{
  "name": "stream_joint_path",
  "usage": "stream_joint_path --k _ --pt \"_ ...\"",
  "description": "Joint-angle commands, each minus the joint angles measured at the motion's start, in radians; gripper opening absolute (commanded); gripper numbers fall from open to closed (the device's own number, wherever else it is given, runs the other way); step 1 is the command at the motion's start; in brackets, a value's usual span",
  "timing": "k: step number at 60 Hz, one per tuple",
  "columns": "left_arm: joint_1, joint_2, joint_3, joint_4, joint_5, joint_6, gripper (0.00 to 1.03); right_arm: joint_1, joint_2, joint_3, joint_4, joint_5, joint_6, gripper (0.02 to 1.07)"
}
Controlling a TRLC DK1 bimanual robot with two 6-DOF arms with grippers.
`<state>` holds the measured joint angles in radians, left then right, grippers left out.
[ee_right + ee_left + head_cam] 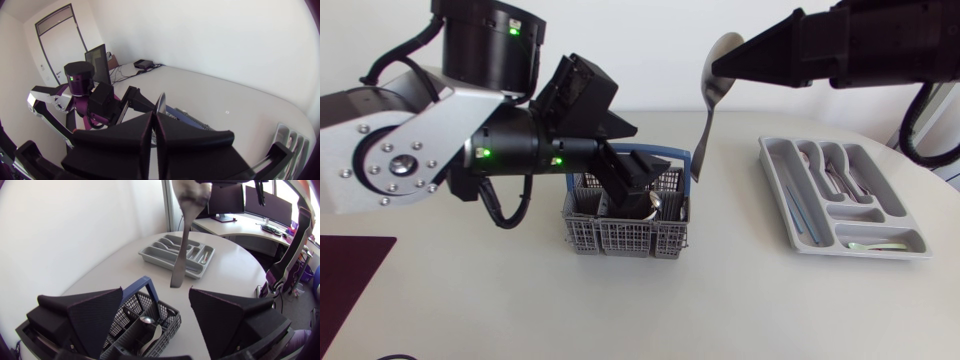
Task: Sort the cutlery from the basket into the organizer compartments.
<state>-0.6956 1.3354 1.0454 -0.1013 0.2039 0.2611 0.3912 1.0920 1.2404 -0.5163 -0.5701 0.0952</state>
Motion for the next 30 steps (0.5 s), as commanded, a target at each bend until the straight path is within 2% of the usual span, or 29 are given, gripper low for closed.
stream_joint_path --k 1,30 --pt "-0.016 0.038 0.047 0.018 0.003 -0.029 0.91 -0.015 -0.007 -0.039 0.036 -0.022 0.046 0.08" --pt "-0.054 0.148 0.099 0.091 0.023 -0.095 0.91 -0.017 0.017 -0.104 0.117 -0.047 0.094 0.08"
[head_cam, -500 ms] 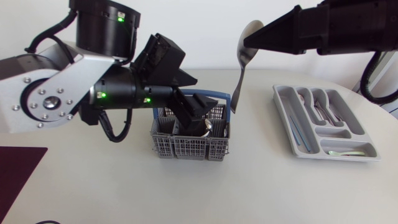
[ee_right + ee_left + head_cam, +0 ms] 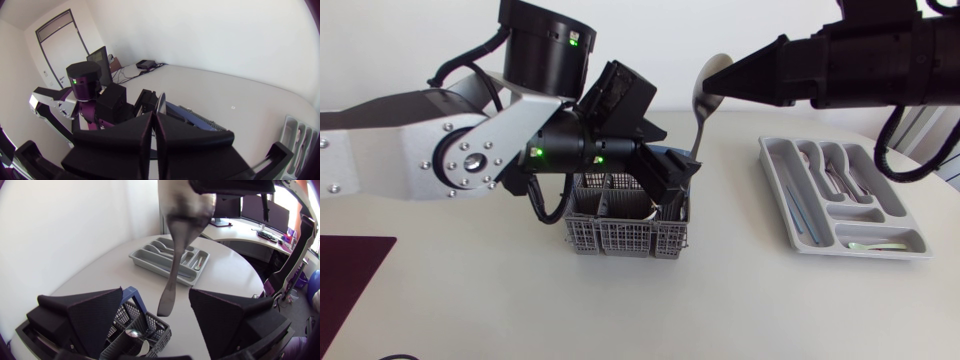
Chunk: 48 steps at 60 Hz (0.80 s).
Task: Sort the cutlery from the basket into the organizer compartments.
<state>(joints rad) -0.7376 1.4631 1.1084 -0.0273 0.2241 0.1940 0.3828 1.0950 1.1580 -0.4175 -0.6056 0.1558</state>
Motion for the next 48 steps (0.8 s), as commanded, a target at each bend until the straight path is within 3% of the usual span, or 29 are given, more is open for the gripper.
stream_joint_path --k 1,6,28,48 --pt "-0.014 0.023 0.036 0.018 0.003 -0.028 0.91 -0.009 0.014 -0.021 0.019 -0.011 0.034 0.08" --pt "-0.020 0.032 0.038 0.027 0.003 -0.028 0.90 -0.012 0.014 -0.021 0.020 -0.019 0.034 0.08" --pt "-0.023 0.082 0.022 0.115 -0.008 -0.045 0.60 -0.042 0.008 -0.047 0.025 -0.052 0.044 0.08" --pt "-0.025 0.100 0.002 0.156 -0.025 -0.057 0.45 -0.062 0.005 -0.069 0.036 -0.075 0.045 0.08"
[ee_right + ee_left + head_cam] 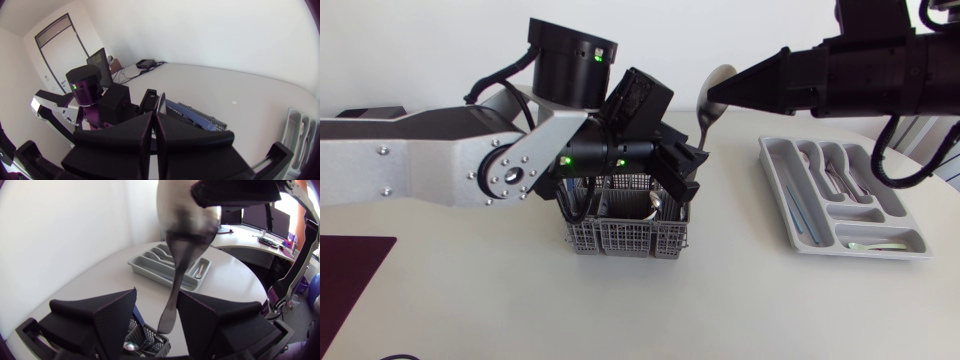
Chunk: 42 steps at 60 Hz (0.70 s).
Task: Sort the cutlery from the basket into the organizer compartments.
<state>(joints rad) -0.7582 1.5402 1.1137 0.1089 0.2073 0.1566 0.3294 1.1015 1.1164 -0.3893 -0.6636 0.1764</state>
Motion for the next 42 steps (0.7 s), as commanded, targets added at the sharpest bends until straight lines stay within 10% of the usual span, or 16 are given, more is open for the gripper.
stream_joint_path --k 1,42 --pt "-0.004 0.024 -0.003 0.020 -0.008 -0.020 0.44 -0.009 -0.002 -0.027 0.007 -0.018 0.025 0.08" --pt "-0.030 0.024 -0.014 0.032 -0.019 -0.031 0.04 -0.036 0.012 -0.043 0.033 -0.045 0.054 0.08"
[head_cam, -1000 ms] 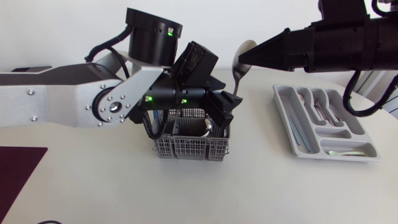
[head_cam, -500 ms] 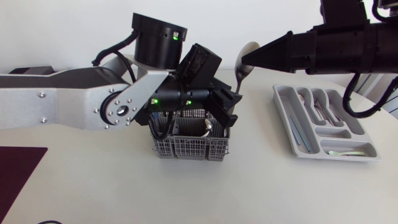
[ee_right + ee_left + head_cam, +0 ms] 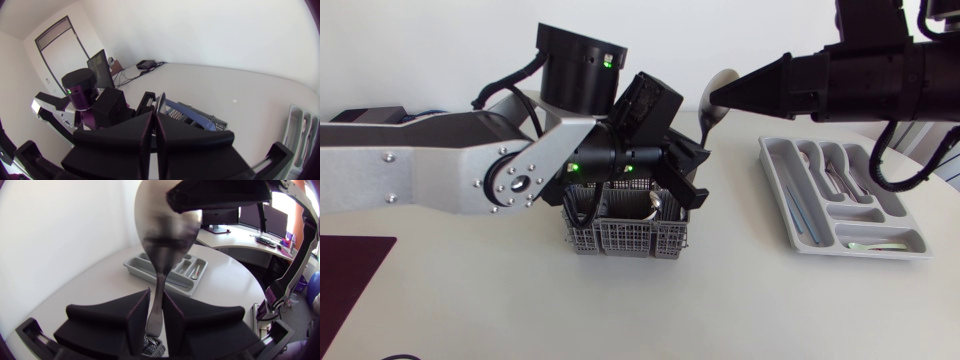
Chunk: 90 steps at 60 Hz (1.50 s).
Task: Sort the cutlery from the basket into the organizer compartments.
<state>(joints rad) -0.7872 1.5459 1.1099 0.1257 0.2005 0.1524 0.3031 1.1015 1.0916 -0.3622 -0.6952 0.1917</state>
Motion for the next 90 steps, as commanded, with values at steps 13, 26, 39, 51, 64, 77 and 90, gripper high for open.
stream_joint_path --k 13,26,39,51,64,77,90 --pt "-0.001 0.017 -0.010 0.011 -0.013 -0.028 0.03 -0.024 0.026 -0.010 0.017 -0.029 0.052 0.10" --pt "0.000 0.014 0.002 -0.011 -0.013 -0.039 0.03 -0.027 0.026 -0.010 0.019 -0.040 0.052 0.29" --pt "0.031 0.011 0.034 -0.063 0.059 -0.066 0.03 -0.035 -0.002 -0.021 0.020 -0.030 0.028 0.55" --pt "0.106 0.026 0.110 -0.144 0.237 -0.128 0.03 -0.059 -0.046 -0.067 0.020 0.005 -0.041 0.57" --pt "0.167 0.054 0.171 -0.193 0.384 -0.183 0.03 -0.064 -0.072 -0.147 0.023 0.010 -0.152 0.57" --pt "0.197 0.079 0.209 -0.205 0.419 -0.228 0.03 0.016 -0.089 -0.210 0.043 0.123 -0.225 0.57" --pt "0.215 0.102 0.242 -0.207 0.455 -0.307 0.03 0.142 -0.060 -0.259 0.128 0.330 -0.252 0.52"
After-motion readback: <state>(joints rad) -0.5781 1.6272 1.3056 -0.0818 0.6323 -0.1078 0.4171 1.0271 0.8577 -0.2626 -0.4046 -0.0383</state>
